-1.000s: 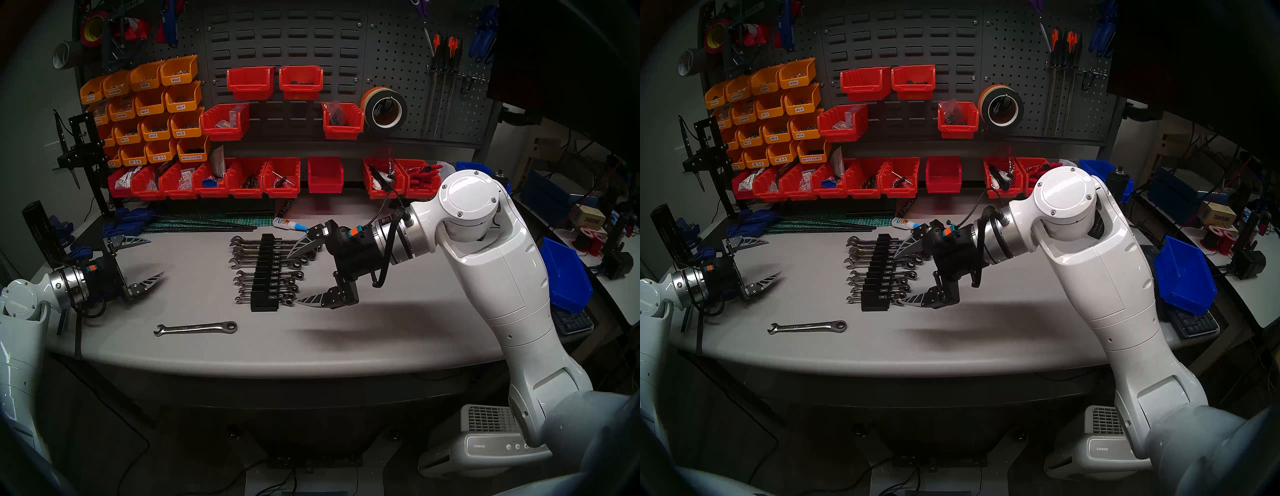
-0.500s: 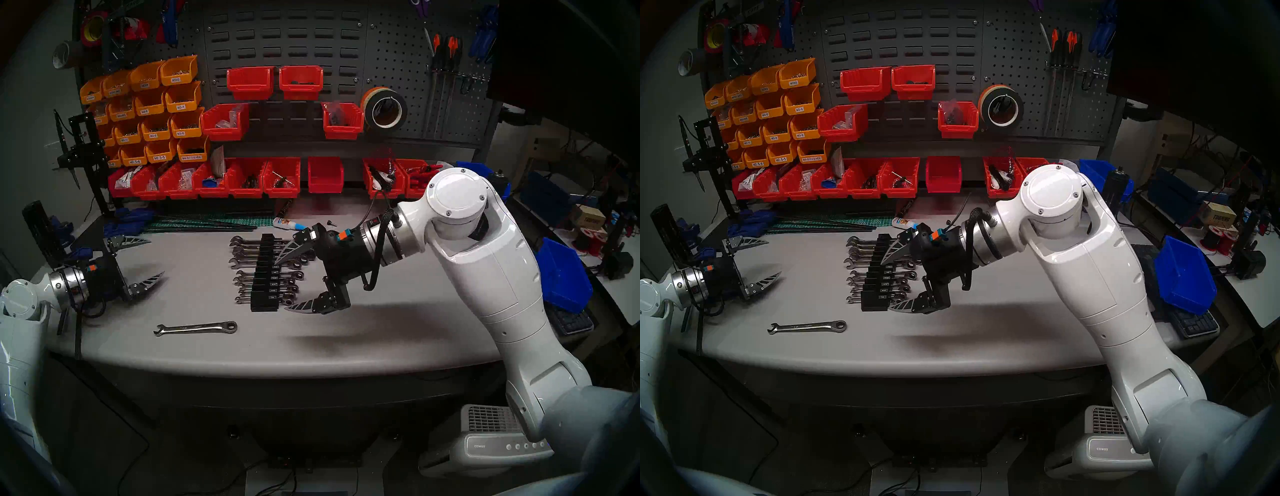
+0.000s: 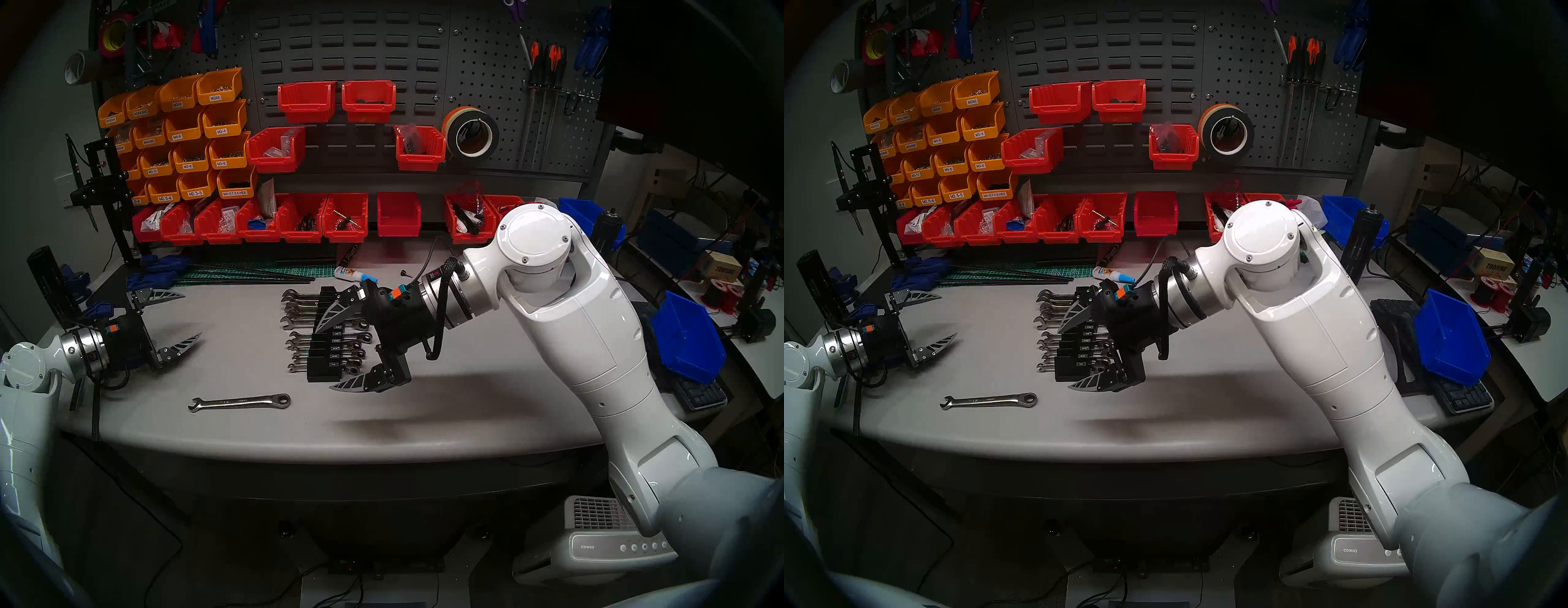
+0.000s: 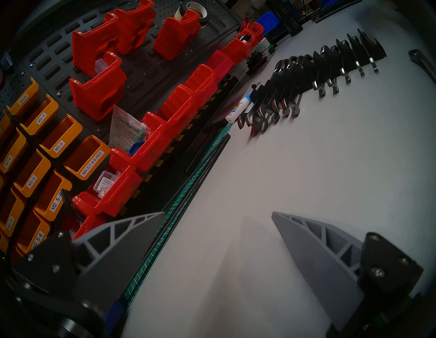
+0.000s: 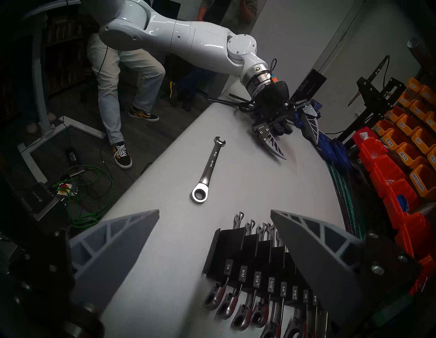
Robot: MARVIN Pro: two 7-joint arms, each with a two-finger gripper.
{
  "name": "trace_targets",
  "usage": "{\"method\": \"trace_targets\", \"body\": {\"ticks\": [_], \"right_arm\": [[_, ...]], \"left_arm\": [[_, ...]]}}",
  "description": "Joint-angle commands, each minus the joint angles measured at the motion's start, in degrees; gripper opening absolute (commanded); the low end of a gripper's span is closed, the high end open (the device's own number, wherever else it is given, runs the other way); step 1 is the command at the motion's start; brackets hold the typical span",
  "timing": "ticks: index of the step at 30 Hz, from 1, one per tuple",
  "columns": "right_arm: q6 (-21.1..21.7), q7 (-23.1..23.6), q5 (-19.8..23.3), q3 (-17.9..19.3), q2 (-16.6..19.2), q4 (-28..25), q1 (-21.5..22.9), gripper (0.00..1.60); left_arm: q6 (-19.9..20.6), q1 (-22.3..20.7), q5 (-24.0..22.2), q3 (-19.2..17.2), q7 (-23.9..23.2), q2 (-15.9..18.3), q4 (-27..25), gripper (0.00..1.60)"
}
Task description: Put the wrenches on the table into the correct slot in the case
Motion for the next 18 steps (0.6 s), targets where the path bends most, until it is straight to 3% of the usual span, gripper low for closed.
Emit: {"method": "trace_targets", "body": {"ticks": [1, 10, 18], "right_arm": [[-0.45, -0.84, -0.36, -0.59, -2.95, 1.49, 3.39, 1.6], [-0.97, -3.32, -3.22, -2.25, -3.97, 5.34, 4.47, 1.6], [-1.14, -3.23, -3.78, -2.1, -4.28, 5.5, 4.41, 1.6]], "left_arm": [[0.05, -0.97, -0.64, -0.89, 0.26, 0.62, -0.66, 1.6], [0.05, -0.97, -0.64, -0.89, 0.26, 0.62, -0.66, 1.6], [0.05, -0.97, -0.64, -0.9, 0.25, 0.62, -0.67, 1.6]]}}
